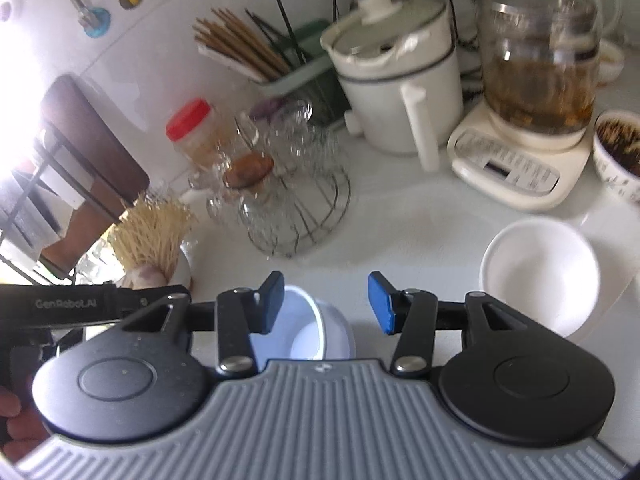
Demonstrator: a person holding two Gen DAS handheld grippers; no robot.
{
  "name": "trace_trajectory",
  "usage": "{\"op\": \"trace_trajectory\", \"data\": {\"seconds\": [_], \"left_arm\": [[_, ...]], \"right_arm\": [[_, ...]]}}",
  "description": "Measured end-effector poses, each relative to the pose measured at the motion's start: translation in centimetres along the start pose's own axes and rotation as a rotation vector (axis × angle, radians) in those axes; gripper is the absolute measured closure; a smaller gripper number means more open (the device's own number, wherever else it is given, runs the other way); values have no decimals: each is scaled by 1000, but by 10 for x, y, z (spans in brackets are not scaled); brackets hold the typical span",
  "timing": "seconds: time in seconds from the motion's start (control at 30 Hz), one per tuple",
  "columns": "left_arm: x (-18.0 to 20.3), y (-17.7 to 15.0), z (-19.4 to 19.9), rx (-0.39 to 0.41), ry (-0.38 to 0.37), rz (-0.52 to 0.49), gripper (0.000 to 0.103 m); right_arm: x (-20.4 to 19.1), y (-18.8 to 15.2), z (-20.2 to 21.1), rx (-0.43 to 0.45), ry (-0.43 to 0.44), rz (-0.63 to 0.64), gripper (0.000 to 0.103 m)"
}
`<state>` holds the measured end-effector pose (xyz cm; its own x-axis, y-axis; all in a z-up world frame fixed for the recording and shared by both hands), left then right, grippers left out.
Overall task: Organize plates and bowls
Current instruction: 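Lower the plastic bowl into the first plastic bowl and open the left gripper, then move the left gripper to the rim of the plain white ceramic bowl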
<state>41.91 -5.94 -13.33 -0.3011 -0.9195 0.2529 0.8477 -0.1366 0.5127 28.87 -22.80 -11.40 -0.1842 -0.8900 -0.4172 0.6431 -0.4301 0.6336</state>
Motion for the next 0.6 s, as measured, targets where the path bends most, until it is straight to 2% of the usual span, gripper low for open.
{"op": "trace_trajectory", "data": {"seconds": [0.23, 0.6], "left_arm": [[35, 7, 2, 30, -70, -79, 80], [101, -11, -9, -3, -186, -208, 80]], "right_arm": [[16, 10, 39, 113, -85, -5, 53], [61, -6, 82, 186, -209, -105, 53]]}}
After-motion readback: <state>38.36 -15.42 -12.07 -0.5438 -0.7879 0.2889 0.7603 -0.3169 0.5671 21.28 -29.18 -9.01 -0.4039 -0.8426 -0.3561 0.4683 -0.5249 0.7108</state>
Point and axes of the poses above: each gripper's, at about its wrist camera, not at the fingertips, and z roughly against the way its jaws point, x to its right, y to its top, the point moved 7 cm from there along -z, roughly the way its jaws point, and after that the axes turned 5 degrees about y, right-handed, at the moved point
